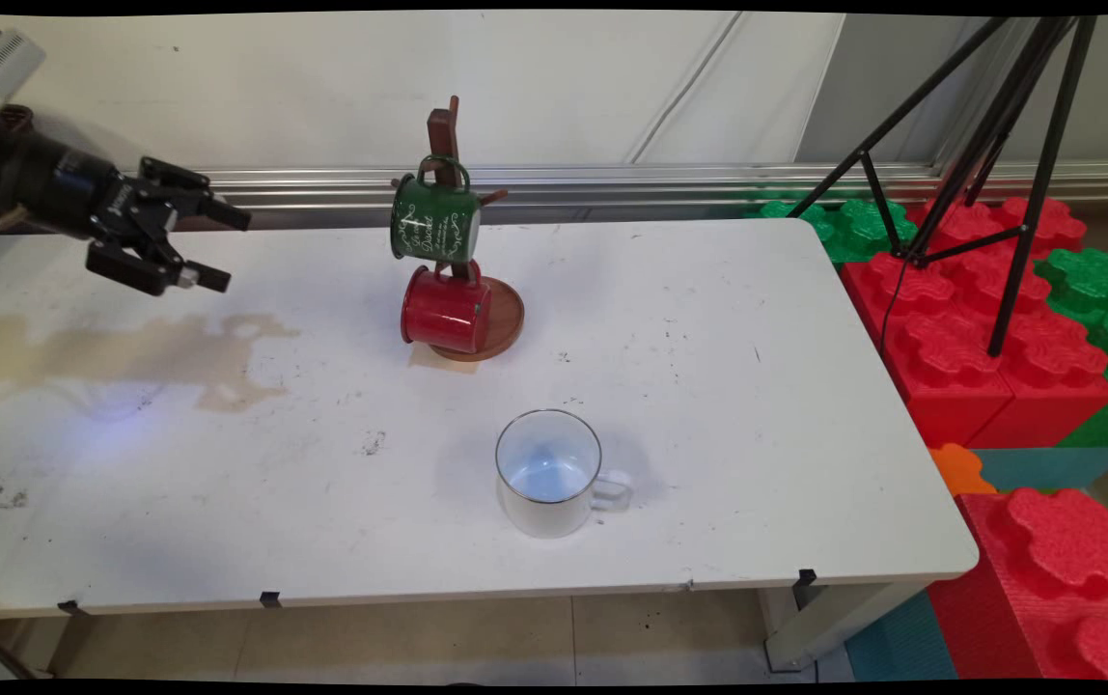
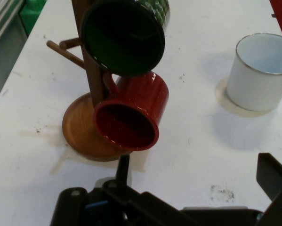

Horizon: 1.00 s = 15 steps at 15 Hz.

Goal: Pick up the red mug from the rack

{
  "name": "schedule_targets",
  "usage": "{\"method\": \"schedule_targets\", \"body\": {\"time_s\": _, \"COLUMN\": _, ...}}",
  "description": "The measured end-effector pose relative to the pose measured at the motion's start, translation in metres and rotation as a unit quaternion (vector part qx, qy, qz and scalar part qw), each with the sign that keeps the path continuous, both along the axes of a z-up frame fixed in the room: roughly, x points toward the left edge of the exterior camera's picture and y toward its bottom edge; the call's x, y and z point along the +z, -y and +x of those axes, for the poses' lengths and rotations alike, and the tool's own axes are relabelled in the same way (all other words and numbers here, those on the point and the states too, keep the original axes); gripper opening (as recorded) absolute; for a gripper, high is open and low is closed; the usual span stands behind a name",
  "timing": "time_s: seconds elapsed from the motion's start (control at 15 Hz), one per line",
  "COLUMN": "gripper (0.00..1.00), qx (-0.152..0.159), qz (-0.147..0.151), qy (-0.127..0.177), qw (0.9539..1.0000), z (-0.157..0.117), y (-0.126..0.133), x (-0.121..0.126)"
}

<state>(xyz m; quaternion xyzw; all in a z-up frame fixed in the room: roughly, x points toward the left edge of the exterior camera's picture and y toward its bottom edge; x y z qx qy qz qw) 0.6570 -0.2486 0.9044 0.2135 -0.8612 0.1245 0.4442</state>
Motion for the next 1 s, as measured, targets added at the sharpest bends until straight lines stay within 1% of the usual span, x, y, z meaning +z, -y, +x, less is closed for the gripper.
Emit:
{"method": "schedule_targets", "body": {"time_s": 0.33, "gripper": 1.0, "qx": 0.008, "qz": 0.008, "qy": -0.004, "qw": 0.9999, "z": -0.014, "y": 0.007, "x": -0.026}}
{"method": "schedule_targets", "body": {"time_s": 0.6, "gripper": 1.0, "qx": 0.014, "qz": 0.013, "qy": -0.006, "qw": 0.9998, "z": -0.025, "y": 0.02, "x": -0.052}}
{"method": "schedule_targets", "body": {"time_s": 1.0, "gripper": 1.0, "qx": 0.012, "qz": 0.019, "qy": -0.009, "qw": 0.9997, "z": -0.035, "y": 0.035, "x": -0.08}}
